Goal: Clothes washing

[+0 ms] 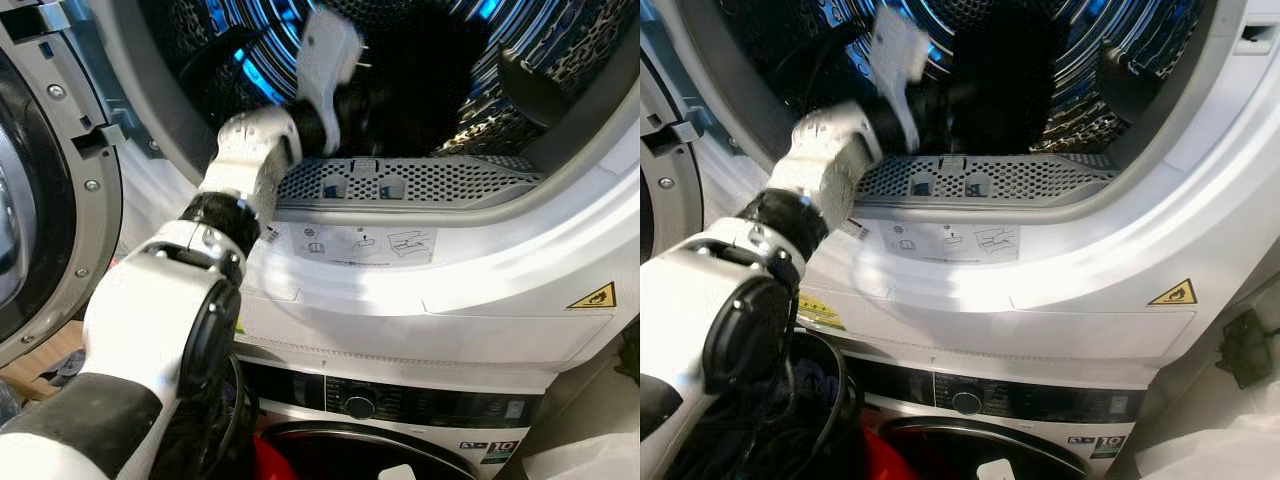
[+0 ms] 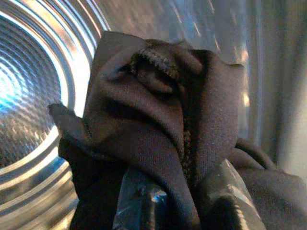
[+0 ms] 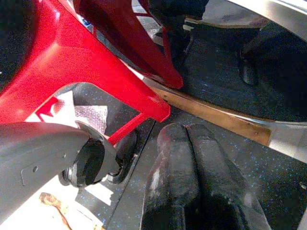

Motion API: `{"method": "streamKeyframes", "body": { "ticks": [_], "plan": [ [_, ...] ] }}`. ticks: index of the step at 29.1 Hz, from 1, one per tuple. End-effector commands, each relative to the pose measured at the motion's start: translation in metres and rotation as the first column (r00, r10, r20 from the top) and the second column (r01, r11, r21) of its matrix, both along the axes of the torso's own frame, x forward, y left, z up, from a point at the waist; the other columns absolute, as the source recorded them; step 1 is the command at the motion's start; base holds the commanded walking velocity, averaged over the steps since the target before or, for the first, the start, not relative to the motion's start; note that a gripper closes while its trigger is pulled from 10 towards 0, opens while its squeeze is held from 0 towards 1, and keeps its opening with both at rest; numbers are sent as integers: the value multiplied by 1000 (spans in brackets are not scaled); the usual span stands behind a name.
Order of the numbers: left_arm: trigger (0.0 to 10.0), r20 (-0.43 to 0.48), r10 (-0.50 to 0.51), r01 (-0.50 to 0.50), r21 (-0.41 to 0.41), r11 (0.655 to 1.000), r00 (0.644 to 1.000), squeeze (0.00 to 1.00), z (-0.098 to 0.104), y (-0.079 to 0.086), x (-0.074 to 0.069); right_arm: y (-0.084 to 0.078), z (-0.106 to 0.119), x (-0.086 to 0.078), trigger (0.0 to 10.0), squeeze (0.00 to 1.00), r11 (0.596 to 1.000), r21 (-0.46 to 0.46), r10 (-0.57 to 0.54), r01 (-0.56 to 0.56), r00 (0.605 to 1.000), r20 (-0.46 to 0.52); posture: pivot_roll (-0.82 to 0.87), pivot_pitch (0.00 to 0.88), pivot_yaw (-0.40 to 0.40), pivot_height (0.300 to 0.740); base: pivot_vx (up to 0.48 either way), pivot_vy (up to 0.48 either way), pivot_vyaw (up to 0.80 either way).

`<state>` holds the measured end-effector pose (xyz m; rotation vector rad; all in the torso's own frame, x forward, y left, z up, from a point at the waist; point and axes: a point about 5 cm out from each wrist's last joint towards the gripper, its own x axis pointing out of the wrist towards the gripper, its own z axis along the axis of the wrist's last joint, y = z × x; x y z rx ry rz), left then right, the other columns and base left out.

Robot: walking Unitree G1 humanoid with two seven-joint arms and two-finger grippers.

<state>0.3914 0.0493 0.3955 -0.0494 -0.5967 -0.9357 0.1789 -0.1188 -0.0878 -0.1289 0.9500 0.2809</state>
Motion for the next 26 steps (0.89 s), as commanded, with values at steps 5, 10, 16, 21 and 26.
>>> {"method": "streamKeyframes", "body": {
  "ticks": [5, 10, 16, 21, 26],
  "plan": [
    [10000, -57, 102, -100, 41, 994, 993, 1000, 5, 0, 5, 6, -1, -4, 10000, 0, 1000, 16, -5, 5, 1000, -13, 76, 0, 129, 740, 0, 0, 0],
    [10000, -110, 163, -142, 177, 974, 980, 1000, -13, 5, 12, 6, -2, -5, 10000, 0, 1000, 20, -15, 15, 1000, -17, 71, 0, 133, 740, 0, 0, 0],
    [10000, -101, 103, -77, 229, 970, 990, 1000, -13, 7, 9, 7, -2, -6, 10000, 0, 1000, 24, -11, 11, 1000, -19, 81, 0, 134, 740, 0, 0, 0],
    [10000, -105, 80, -51, 256, 965, 991, 1000, -10, 6, 8, 7, -2, -6, 10000, 0, 1000, 26, -13, 13, 1000, -20, 81, 0, 135, 740, 0, 0, 0],
    [10000, -136, 9, 37, 333, 942, 991, 1000, -19, 1, 6, 7, -2, -6, 10000, 0, 1000, 27, -13, 14, 1000, -20, 79, 0, 135, 740, 0, 0, 0]
  ]
}}
